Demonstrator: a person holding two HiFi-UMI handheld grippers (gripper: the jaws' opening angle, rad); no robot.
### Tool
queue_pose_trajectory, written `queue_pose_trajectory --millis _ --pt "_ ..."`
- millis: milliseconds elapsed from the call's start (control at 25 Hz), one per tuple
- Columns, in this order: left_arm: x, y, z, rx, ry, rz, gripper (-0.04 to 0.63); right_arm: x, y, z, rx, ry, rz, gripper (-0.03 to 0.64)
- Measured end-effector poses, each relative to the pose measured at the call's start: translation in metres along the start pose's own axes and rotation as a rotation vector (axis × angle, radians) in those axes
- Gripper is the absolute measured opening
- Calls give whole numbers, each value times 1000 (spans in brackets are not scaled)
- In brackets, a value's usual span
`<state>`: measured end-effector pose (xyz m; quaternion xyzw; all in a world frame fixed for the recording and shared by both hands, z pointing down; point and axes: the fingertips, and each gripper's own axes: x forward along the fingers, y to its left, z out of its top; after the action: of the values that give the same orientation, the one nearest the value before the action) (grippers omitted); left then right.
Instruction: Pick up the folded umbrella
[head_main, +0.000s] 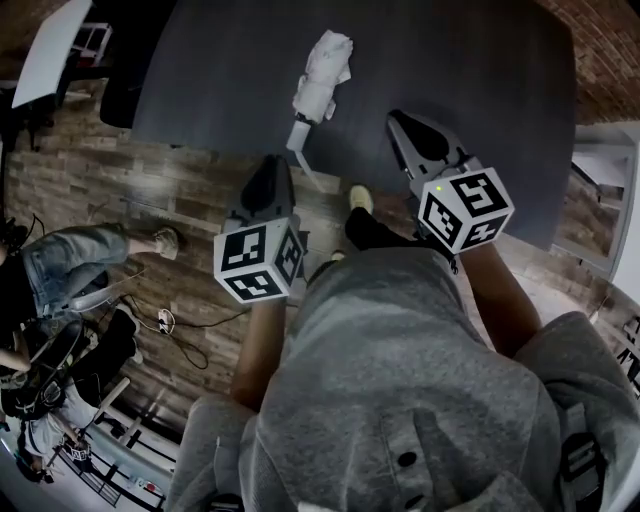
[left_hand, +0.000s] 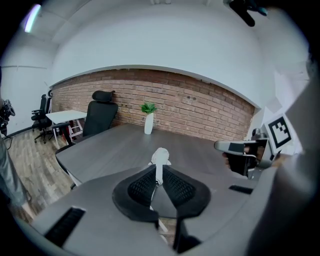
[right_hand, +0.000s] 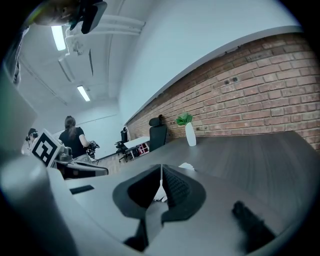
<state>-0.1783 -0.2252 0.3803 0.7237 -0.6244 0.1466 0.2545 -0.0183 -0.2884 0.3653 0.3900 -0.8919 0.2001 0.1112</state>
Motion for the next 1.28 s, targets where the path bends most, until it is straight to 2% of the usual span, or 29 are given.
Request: queue_pose_trajectory --millis 240,360,840,1280 --pt "18 -10 4 15 19 14 39 7 -22 7 22 -9 19 25" --pt "28 -13 2 21 43 7 141 11 -30 7 34 -8 24 25" --pt "67 -20 -8 80 111 -65 295 19 -53 3 76 -2 -9 25" --pt "122 -6 -21 139 158 -141 331 34 -63 -3 86 27 -70 25"
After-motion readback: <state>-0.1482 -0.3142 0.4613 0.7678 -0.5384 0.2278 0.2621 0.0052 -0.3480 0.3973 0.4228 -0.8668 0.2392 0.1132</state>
